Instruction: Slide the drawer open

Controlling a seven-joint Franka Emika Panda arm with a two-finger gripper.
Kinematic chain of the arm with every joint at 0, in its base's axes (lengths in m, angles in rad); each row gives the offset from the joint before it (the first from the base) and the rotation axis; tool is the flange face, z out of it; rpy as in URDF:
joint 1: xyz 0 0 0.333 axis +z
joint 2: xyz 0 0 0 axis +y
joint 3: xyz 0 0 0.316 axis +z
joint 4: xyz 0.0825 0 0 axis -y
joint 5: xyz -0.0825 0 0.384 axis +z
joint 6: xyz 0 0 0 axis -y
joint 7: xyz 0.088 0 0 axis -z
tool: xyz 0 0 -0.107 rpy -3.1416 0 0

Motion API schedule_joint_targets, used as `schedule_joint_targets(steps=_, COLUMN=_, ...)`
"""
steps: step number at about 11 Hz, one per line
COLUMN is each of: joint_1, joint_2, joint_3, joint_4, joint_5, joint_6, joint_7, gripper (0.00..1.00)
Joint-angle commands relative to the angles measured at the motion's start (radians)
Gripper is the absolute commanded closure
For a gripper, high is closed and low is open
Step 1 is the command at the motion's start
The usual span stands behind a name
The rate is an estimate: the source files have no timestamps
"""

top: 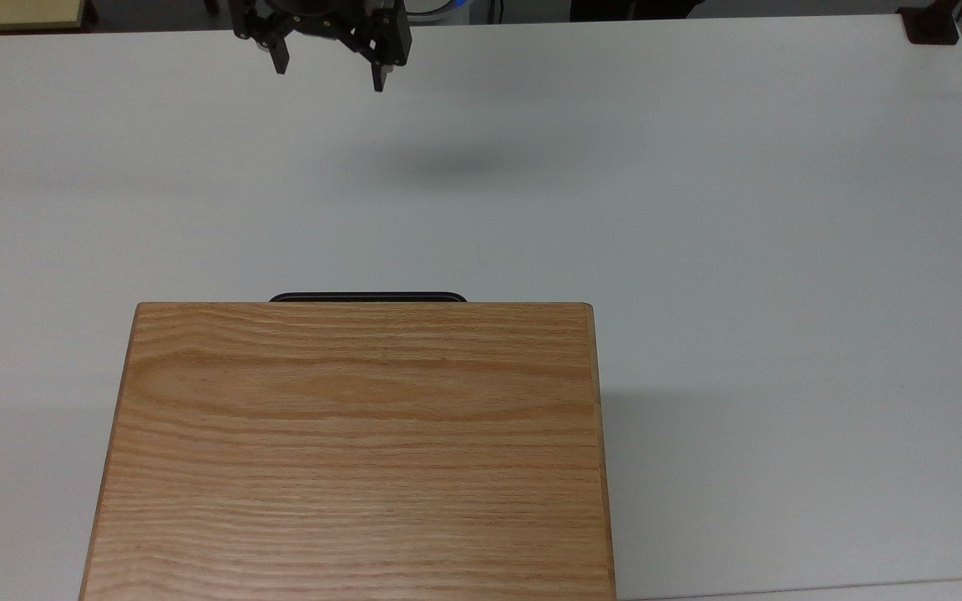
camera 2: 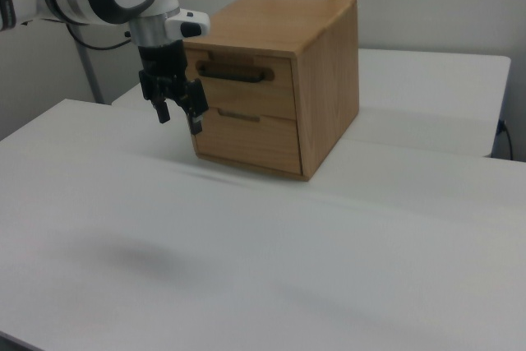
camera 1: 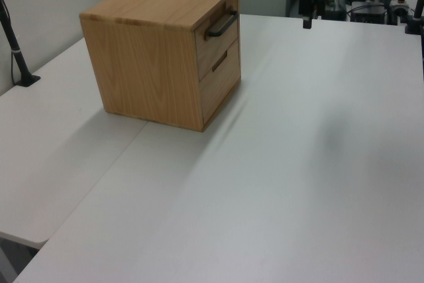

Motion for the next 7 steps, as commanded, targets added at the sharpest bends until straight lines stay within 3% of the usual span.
schedule_joint_targets(steps=1, joint_1=0.001, joint_2=0.008, joint_3=-0.004, joint_4=0.03, joint_5=0.008, joint_6=-0.034, joint_7=0.266, gripper=0.0)
schedule_joint_targets(steps=7, joint_1=0.009, joint_2=0.01, joint_3=0.001, joint_4=0.03, joint_5=0.074, joint_6=0.148, joint_7=0.887, gripper=0.0)
